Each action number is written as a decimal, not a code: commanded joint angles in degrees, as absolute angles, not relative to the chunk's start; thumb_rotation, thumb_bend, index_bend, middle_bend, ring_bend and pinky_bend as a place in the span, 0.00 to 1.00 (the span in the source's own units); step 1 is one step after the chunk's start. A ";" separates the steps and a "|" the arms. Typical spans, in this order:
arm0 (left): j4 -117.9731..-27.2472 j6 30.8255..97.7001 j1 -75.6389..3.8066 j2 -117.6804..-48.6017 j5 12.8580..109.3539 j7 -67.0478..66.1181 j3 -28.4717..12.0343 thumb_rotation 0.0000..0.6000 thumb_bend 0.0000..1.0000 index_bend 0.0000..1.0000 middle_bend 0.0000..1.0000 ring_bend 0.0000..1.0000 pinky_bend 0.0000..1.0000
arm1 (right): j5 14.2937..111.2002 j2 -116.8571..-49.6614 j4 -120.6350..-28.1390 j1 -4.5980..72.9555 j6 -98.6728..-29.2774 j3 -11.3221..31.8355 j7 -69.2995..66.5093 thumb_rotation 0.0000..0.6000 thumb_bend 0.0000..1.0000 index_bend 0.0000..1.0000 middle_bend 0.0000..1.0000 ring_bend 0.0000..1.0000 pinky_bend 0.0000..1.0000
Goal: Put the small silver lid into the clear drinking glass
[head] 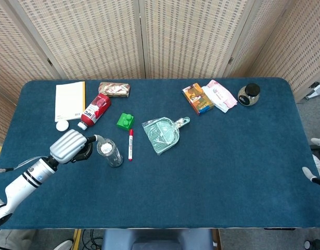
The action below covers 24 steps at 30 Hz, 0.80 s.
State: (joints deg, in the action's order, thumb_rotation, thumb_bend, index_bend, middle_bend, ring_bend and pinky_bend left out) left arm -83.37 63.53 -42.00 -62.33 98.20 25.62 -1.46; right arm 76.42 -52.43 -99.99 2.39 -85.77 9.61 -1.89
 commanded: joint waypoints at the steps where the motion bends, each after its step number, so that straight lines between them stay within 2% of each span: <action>1: -82.92 63.86 -42.00 -62.74 98.55 25.18 -1.27 0.00 0.74 0.32 1.00 1.00 1.00 | 76.02 -51.97 -100.43 2.43 -85.74 9.92 -2.11 1.00 0.16 0.26 0.26 0.23 0.33; 24: -81.36 61.70 -42.69 -64.91 97.27 19.97 -0.34 0.00 0.74 0.31 1.00 1.00 1.00 | 72.57 -50.96 -100.70 2.75 -85.85 11.85 -2.70 1.00 0.16 0.26 0.26 0.23 0.33</action>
State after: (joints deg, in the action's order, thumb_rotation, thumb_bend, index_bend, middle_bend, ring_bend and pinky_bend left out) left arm -81.35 61.72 -42.68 -64.90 97.31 20.01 -0.34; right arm 72.59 -50.99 -100.68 2.74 -85.84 11.82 -2.69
